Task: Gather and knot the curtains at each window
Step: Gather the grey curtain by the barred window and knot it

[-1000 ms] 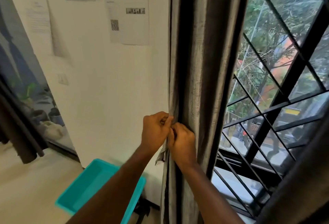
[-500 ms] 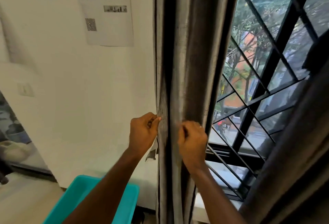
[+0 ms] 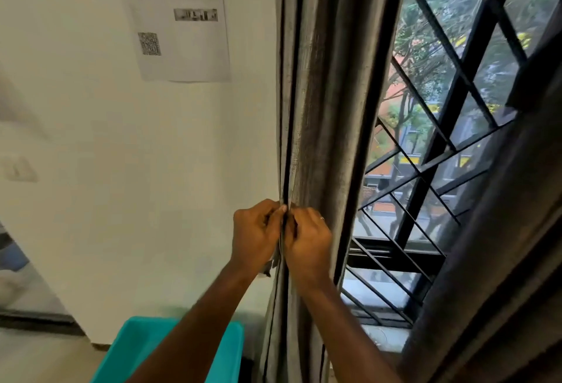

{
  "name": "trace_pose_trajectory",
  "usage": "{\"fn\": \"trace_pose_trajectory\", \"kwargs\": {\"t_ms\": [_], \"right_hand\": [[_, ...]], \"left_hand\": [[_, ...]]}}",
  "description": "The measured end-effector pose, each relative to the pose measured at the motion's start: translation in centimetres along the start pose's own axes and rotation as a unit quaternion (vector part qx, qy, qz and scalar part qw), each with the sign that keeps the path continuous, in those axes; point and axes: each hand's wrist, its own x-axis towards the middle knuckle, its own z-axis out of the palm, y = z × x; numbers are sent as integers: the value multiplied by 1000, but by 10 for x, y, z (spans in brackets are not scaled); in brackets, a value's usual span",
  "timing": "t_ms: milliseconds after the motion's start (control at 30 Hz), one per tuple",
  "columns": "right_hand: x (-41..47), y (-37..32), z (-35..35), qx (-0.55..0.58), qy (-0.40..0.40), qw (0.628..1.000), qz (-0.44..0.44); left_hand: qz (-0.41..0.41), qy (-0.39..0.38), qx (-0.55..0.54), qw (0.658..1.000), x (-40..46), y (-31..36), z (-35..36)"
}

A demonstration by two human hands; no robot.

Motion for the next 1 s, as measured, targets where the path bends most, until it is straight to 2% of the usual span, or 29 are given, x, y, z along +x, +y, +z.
{"fn": "trace_pose_trajectory", "kwargs": {"t_ms": [100, 233, 367, 567, 633, 733, 900, 933, 1000], "right_hand": [[-2, -6, 4, 10, -7, 1000, 28], [-12, -17, 4, 102, -23, 989, 100], [-13, -22, 7, 91, 0, 993, 74], [-17, -6, 2, 81, -68, 990, 92], [-18, 0, 0, 52, -87, 992, 77], [-16, 3, -2, 98, -116, 987, 53], [7, 23, -24, 82, -231, 968, -48], [11, 26, -32, 87, -221, 970, -59], [18, 27, -54, 97, -119, 988, -36]], "left_hand": [[-5, 6, -10, 1000, 1, -2, -4], [-12, -4, -38, 999, -2, -6, -10], [-10, -5, -47, 999, 0, -3, -13], [-24, -12, -65, 998, -3, 3, -9], [-34, -7, -58, 998, -3, 11, -3], [-26, 18, -24, 999, -1, 14, 3], [-4, 43, 40, 998, 2, 2, 2], [2, 45, 54, 998, 2, 0, 1], [11, 46, 69, 997, 2, -3, 1]]}}
